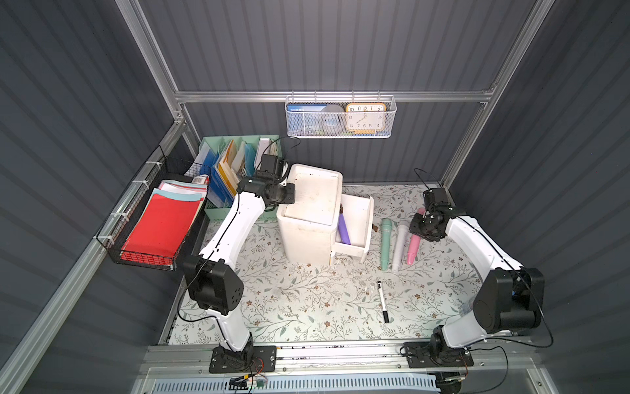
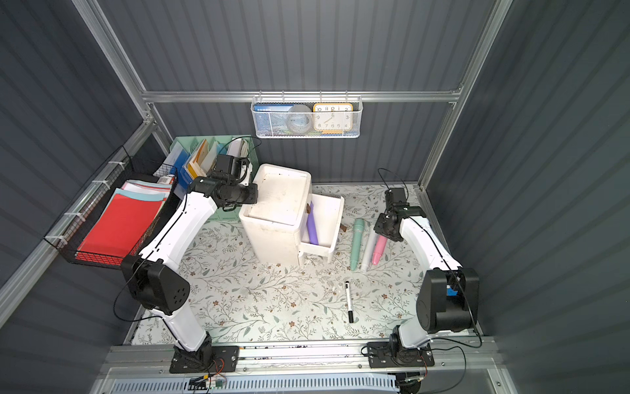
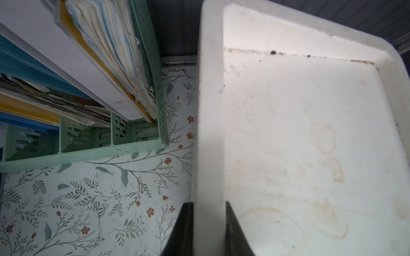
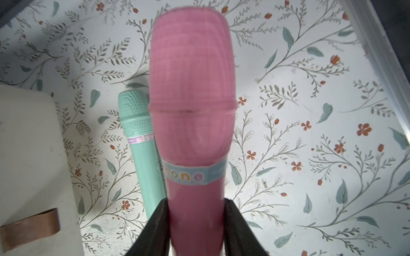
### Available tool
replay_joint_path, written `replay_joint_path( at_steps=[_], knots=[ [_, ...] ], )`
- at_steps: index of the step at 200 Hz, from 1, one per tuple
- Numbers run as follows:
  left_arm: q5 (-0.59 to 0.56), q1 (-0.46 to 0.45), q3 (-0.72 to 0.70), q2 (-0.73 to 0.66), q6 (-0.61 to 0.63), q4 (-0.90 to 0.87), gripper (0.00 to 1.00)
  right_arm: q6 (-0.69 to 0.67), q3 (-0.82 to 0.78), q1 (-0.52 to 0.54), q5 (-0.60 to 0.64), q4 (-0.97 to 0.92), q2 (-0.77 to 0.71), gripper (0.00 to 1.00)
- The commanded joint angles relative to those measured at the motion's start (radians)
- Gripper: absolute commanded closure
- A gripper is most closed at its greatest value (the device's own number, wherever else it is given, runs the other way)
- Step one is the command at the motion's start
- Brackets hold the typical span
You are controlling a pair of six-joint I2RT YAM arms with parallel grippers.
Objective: Take the microphone out of the drawer
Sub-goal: Place the microphone at the center of the board.
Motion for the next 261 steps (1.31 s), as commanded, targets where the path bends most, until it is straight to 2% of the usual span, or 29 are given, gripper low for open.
replay_joint_path(
  at_steps=[1,78,169,230,261],
  knots=[
    [0.142,-0.025,0.035,0.026,-0.133,0.084,1.0,-0.006,-0.047,-0.034,-0.05,0.059,0.021,0.9],
    [0.141,-0.025,0.015,0.008,-0.13,0.085,1.0,-0.058,-0.135,-0.087,-0.12,0.131,0.105,0.9],
    [0.14,-0.025,-0.01,-0.006,-0.132,0.093,1.0,-0.027,-0.172,-0.089,-0.13,0.174,0.183,0.88],
    [0.134,-0.025,-0.019,-0.014,-0.135,0.096,1.0,-0.015,-0.184,-0.089,-0.138,0.176,0.215,0.79],
    [0.134,-0.025,-0.028,-0.019,-0.134,0.099,1.0,-0.01,-0.192,-0.089,-0.144,0.174,0.206,0.64]
  ],
)
